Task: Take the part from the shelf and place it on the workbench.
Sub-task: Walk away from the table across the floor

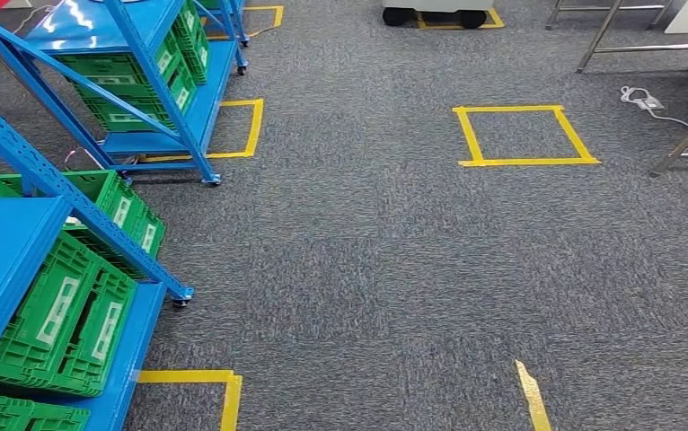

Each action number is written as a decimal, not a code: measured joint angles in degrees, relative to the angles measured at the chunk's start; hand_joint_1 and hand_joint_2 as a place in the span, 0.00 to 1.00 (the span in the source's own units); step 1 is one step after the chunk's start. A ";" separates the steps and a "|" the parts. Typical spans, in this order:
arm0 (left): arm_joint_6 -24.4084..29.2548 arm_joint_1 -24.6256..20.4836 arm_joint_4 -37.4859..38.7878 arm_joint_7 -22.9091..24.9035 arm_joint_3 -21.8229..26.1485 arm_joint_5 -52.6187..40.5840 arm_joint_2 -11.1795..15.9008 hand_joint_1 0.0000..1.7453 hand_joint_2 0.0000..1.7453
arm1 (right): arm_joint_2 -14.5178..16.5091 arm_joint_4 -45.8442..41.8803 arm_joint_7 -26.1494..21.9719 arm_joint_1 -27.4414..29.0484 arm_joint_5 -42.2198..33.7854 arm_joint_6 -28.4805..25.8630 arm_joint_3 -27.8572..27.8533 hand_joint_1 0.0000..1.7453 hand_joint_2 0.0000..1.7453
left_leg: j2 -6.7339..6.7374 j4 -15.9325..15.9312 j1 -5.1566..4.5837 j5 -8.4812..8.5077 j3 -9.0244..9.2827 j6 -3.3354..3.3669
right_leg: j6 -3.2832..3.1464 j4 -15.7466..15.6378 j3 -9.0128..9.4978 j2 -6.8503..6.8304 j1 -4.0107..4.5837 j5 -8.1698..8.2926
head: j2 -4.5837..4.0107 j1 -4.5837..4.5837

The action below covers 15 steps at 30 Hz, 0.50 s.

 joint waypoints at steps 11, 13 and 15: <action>0.01 -0.01 -0.09 0.21 -1.57 1.36 0.02 0.00 0.00 | 0.00 0.08 -0.09 -0.02 0.93 -1.19 0.90 0.00 0.00 | 0.00 0.06 -0.21 -0.13 0.00 0.23 | 0.18 -0.30 0.14 0.01 -0.19 0.11 | 0.00 0.00; 0.01 -0.01 -0.11 0.28 -1.91 1.66 0.07 0.00 0.00 | 0.01 0.17 -0.16 -0.03 0.97 -1.37 1.08 0.00 0.00 | 0.00 0.25 -0.31 -0.19 -0.04 0.43 | 0.50 -0.59 0.21 0.00 -0.46 0.29 | 0.00 -0.01; 0.01 -0.04 -0.16 0.36 -2.28 1.83 0.16 0.00 0.00 | 0.01 0.30 -0.21 -0.06 1.00 -1.58 1.27 0.00 0.00 | 0.02 -0.75 -0.38 0.36 0.45 1.42 | 1.22 -1.48 0.56 -0.05 -0.65 0.69 | 0.00 -0.21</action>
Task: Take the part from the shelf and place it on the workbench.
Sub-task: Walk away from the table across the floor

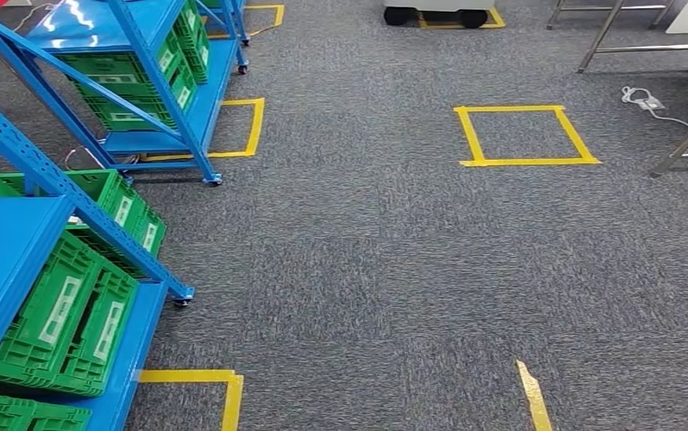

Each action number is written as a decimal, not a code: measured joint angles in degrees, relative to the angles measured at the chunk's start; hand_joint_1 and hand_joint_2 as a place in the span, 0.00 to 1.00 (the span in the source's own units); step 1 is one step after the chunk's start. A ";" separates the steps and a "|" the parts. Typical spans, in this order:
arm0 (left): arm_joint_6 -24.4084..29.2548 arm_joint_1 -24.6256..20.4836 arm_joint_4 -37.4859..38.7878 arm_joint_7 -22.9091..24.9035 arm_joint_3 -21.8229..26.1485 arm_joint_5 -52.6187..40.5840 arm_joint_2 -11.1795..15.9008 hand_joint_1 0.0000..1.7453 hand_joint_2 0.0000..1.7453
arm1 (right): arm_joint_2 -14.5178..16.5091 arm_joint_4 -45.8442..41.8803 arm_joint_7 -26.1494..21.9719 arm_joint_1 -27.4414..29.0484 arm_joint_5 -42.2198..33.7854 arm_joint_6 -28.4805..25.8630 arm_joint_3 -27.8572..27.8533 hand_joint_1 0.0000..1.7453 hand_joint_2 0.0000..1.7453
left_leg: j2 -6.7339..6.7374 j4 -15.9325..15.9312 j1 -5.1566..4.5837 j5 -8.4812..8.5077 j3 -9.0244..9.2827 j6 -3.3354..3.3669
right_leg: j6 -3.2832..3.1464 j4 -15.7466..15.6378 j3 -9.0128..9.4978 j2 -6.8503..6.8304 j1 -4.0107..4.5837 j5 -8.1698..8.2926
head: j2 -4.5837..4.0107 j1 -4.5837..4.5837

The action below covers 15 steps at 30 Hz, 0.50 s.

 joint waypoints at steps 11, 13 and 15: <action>-0.22 -0.14 -0.23 0.00 -1.62 0.42 0.08 0.00 0.00 | -0.28 0.30 -0.12 -0.04 0.15 -0.55 0.38 0.00 0.00 | -3.18 -1.53 1.36 0.26 1.81 -0.71 | 2.43 3.61 -1.53 1.91 -1.36 -0.75 | -0.01 0.73; -0.22 -0.22 -0.30 0.00 -1.87 0.65 0.21 0.00 0.00 | -0.24 0.56 -0.13 -0.15 0.16 -0.60 0.50 0.00 0.00 | -4.07 0.14 1.41 -0.64 0.90 -1.58 | 1.76 1.54 -0.01 3.16 -1.44 -1.22 | -0.01 0.82; -0.21 -0.16 -0.33 0.00 -2.12 0.88 0.26 0.00 0.00 | -0.34 0.67 -0.14 -0.11 0.15 -0.73 0.56 0.00 0.00 | -4.75 0.65 1.54 -0.85 0.40 -1.97 | 0.35 2.14 -0.11 2.19 -1.09 -1.54 | 0.00 0.46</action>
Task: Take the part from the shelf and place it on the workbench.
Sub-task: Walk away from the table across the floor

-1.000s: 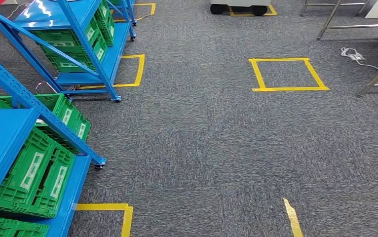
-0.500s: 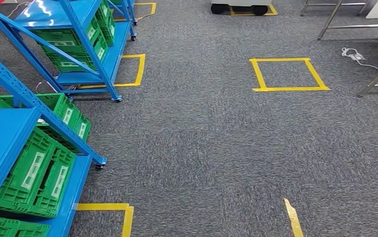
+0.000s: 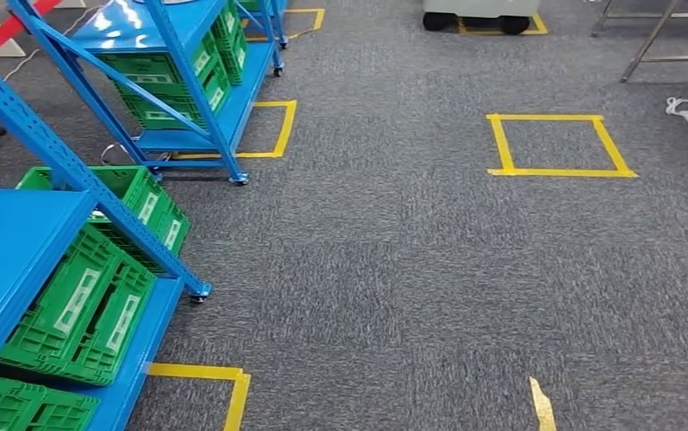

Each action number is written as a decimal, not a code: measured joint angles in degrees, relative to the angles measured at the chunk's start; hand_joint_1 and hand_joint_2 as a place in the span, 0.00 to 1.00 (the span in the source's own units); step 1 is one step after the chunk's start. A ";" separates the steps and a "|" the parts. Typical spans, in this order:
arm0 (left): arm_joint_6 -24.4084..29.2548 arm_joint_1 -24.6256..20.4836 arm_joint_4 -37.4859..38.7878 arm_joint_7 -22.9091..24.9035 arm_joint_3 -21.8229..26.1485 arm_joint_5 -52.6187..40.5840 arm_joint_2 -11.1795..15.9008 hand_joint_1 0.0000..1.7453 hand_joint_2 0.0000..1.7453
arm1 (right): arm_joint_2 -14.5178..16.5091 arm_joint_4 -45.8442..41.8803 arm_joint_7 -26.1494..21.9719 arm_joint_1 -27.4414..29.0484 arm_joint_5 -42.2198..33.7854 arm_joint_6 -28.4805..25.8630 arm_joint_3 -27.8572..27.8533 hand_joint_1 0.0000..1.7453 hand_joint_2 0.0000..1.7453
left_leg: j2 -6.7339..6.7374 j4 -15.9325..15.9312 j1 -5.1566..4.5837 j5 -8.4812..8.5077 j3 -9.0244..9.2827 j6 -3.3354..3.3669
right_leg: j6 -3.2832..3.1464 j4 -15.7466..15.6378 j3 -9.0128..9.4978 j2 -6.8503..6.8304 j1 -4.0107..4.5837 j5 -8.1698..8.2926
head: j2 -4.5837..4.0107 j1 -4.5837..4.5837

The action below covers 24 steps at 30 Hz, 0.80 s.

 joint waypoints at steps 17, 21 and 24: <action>0.21 0.14 -0.08 0.16 -2.07 2.27 0.07 0.00 0.00 | -0.22 0.02 -0.03 -0.25 0.13 -0.09 0.59 0.00 0.00 | 8.35 1.90 -2.48 0.91 -3.17 3.38 | -0.61 0.37 1.64 -9.23 2.06 -2.63 | 0.00 -0.74; 0.21 -0.10 -0.11 0.19 -2.36 2.29 -0.09 0.00 0.00 | -0.28 0.03 -0.05 -0.20 0.17 -0.10 0.63 0.00 0.00 | 5.12 1.46 -2.19 1.26 -2.91 4.16 | -0.13 12.95 -4.73 -3.03 1.87 -8.37 | 0.00 -0.43; 0.19 -0.06 -0.11 0.22 -2.59 2.38 -0.11 0.00 0.00 | -0.35 0.04 -0.01 0.06 0.21 -0.22 0.63 0.00 0.00 | 2.29 1.52 -2.25 1.07 -2.47 4.23 | -0.14 14.60 -7.00 -2.46 1.93 -5.95 | 0.00 -0.41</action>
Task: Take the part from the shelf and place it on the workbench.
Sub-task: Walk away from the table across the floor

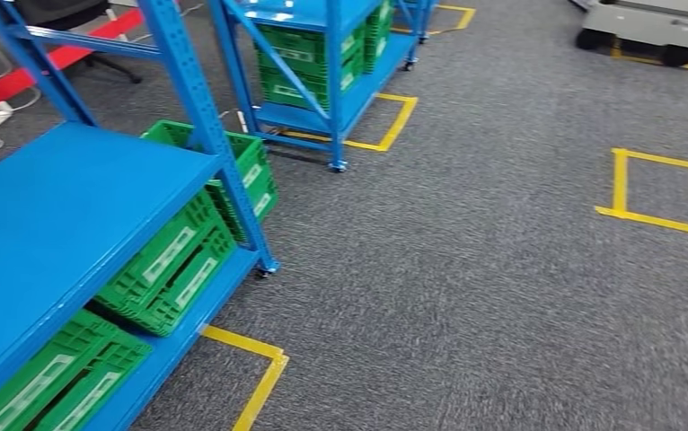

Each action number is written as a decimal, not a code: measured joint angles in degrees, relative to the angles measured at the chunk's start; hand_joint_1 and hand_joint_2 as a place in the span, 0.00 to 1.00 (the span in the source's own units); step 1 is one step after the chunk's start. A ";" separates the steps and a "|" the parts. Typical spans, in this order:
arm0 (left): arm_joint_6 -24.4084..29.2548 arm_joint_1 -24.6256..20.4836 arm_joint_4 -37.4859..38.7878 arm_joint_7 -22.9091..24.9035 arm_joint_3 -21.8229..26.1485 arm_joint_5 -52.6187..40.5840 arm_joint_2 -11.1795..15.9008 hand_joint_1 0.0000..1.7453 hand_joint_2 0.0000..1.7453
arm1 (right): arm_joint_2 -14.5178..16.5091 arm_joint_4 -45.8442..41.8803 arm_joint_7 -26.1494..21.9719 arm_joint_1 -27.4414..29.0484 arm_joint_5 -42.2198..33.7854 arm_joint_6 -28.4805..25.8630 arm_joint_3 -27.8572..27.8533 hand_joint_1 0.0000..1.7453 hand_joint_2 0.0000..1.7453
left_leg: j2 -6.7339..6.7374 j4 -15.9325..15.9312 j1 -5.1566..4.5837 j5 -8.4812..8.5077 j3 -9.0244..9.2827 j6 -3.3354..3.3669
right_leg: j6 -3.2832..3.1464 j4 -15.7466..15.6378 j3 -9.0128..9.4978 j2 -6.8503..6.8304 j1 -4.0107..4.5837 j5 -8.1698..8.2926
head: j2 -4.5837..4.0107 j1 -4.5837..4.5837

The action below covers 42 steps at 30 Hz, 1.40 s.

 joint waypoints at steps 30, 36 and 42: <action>-0.49 -0.07 -0.32 0.66 -2.04 2.70 0.19 0.00 0.00 | -0.28 0.25 -0.58 -0.23 1.13 -1.60 1.37 0.00 0.00 | 0.40 -0.20 0.26 1.39 -1.27 -0.08 | -0.32 0.07 0.84 -0.20 -0.12 -1.53 | 0.00 -0.24; -0.78 -0.26 -0.34 0.68 -2.69 2.94 0.15 0.00 0.00 | -0.37 0.36 -0.63 -0.31 1.44 -1.86 1.59 0.00 0.00 | -4.21 0.12 0.44 1.21 -1.39 -1.29 | -1.53 -15.25 7.06 4.49 -0.23 5.93 | 0.00 -0.27; -0.76 -0.30 -0.34 0.81 -3.17 3.30 0.40 0.00 0.00 | -0.42 0.37 -0.69 -0.30 1.67 -2.12 1.83 0.00 0.00 | 1.72 9.61 0.53 -3.99 -6.14 -3.26 | -3.18 -16.36 8.09 -0.22 -0.37 6.01 | 0.00 -1.18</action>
